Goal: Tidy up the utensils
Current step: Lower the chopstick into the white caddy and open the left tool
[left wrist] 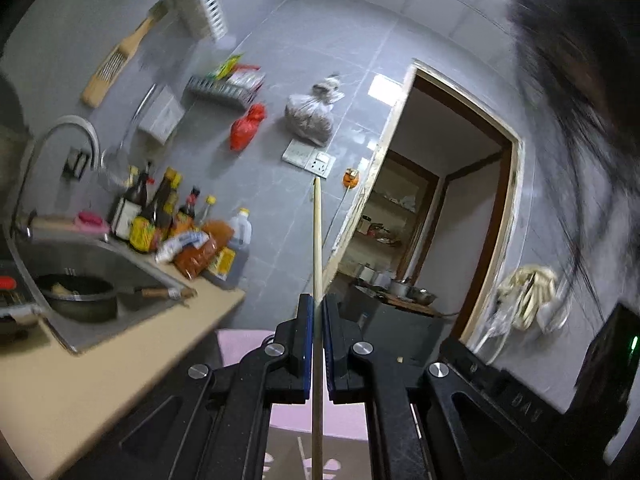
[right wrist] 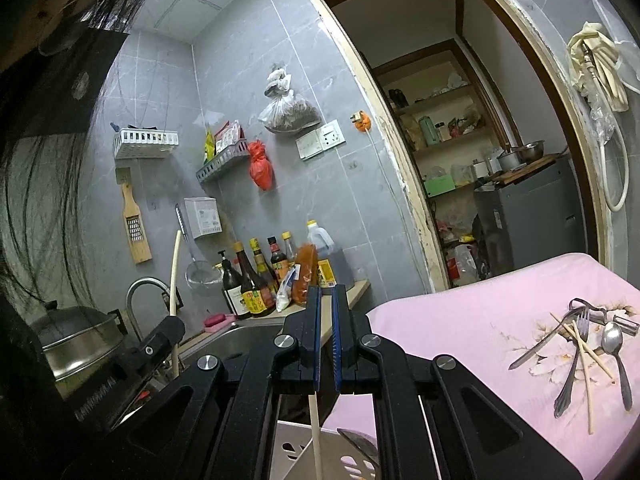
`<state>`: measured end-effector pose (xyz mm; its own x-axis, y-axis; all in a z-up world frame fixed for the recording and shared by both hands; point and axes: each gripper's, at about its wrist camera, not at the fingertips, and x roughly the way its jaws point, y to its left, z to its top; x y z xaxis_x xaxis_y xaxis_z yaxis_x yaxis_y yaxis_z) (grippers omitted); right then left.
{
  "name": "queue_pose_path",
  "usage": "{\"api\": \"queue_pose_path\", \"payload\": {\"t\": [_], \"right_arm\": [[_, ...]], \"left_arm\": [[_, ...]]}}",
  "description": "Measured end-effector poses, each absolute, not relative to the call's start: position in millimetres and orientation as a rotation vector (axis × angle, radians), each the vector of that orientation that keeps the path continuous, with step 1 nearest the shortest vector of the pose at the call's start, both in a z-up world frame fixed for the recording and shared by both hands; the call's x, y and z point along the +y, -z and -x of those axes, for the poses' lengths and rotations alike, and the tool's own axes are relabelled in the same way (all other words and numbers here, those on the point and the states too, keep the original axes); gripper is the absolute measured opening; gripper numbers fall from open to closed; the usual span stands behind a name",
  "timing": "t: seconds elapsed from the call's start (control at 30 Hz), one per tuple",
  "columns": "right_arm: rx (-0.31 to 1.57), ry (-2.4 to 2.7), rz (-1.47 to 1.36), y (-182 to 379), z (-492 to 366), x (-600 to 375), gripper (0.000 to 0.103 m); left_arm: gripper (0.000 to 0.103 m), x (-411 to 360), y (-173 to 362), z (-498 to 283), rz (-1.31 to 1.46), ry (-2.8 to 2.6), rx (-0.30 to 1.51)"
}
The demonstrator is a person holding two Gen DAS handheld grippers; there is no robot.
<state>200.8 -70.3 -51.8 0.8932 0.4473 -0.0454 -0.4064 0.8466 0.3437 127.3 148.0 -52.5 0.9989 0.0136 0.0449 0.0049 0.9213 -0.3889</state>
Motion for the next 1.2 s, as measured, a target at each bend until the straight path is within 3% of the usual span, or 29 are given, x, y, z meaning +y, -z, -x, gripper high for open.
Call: {"api": "queue_pose_path", "payload": {"t": [0.3, 0.57, 0.73, 0.8, 0.93, 1.2], "right_arm": [[0.132, -0.45, -0.336, 53, -200, -72, 0.005], [0.143, -0.444, -0.325, 46, -198, -77, 0.006], [0.153, -0.437, -0.314, 39, -196, -88, 0.022], [0.159, -0.428, -0.307, 35, -195, -93, 0.024], [0.162, -0.404, -0.291, 23, -192, -107, 0.04], [0.186, -0.313, -0.222, -10, -190, -158, 0.072]], "left_arm": [[0.005, 134, 63, -123, 0.296, -0.05, -0.063], [0.006, 136, 63, -124, 0.288, -0.052, 0.034], [0.01, 136, 64, -121, 0.276, -0.047, 0.128], [0.019, 135, 62, -121, 0.284, -0.046, 0.149], [0.032, 130, 46, -122, 0.296, -0.048, 0.187], [0.092, 101, -2, -141, 0.261, -0.062, 0.24]]}}
